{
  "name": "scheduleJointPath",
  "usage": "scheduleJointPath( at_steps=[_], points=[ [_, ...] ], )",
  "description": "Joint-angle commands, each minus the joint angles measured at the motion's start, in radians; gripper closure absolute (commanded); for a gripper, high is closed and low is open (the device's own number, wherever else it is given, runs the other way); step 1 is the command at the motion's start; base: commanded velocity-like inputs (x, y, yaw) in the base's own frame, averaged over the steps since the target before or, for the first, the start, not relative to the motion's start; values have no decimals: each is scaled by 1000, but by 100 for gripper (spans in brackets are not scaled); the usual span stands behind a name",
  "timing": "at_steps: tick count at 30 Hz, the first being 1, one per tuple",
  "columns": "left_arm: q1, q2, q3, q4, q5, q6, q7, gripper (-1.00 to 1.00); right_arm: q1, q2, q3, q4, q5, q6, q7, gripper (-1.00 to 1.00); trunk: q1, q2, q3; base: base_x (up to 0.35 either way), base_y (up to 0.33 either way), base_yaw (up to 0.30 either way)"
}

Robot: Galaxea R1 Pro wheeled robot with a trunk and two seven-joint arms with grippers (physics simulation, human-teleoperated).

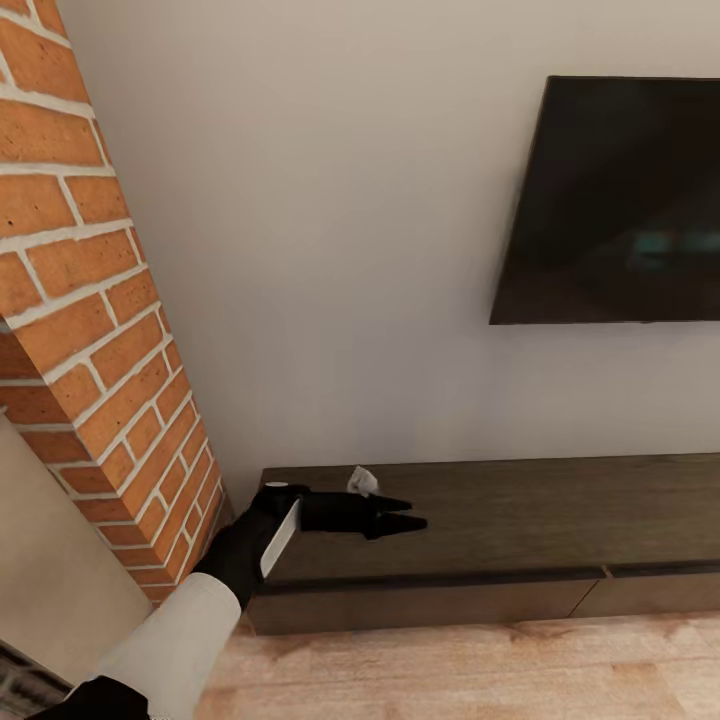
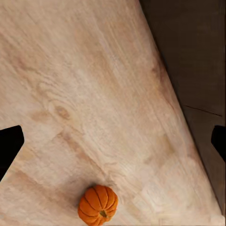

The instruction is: Place each of the two pumpkins and all three candles from the living room inside a cabinet in the living room (use any cabinet), then make sure every cabinet is closed, and position the cauldron so it is next to a table in the living room.

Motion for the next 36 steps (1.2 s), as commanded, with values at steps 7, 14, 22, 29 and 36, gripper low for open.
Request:
scheduleJointPath(
  at_steps=[7, 14, 22, 29, 36],
  points=[
    [-5, 3, 1, -8, 229, 5, 1, -100, 0, 7, 156, -9, 110, 0, -259, -100, 0, 0, -1, 0, 0, 0],
    [-2, 14, 1, -5, 408, -18, -3, -100, 0, 3, 352, 1, 126, 4, -464, -100, 0, 0, -1, 0, 0, 0],
    [5, 14, 3, -3, 411, -27, 1, -100, 0, 2, 359, 2, 126, 1, -473, -100, 0, 0, -1, -51, -148, 0],
    [5, 14, 3, -2, 412, -28, 2, -100, 0, 1, 360, 2, 126, 1, -473, -100, 0, 0, -1, -57, -322, 0],
    [8, 15, 6, -1, 415, -29, -1, -100, 0, 3, 358, 2, 124, 1, -474, -100, 0, 0, -1, -4, -155, 0]
  ],
)
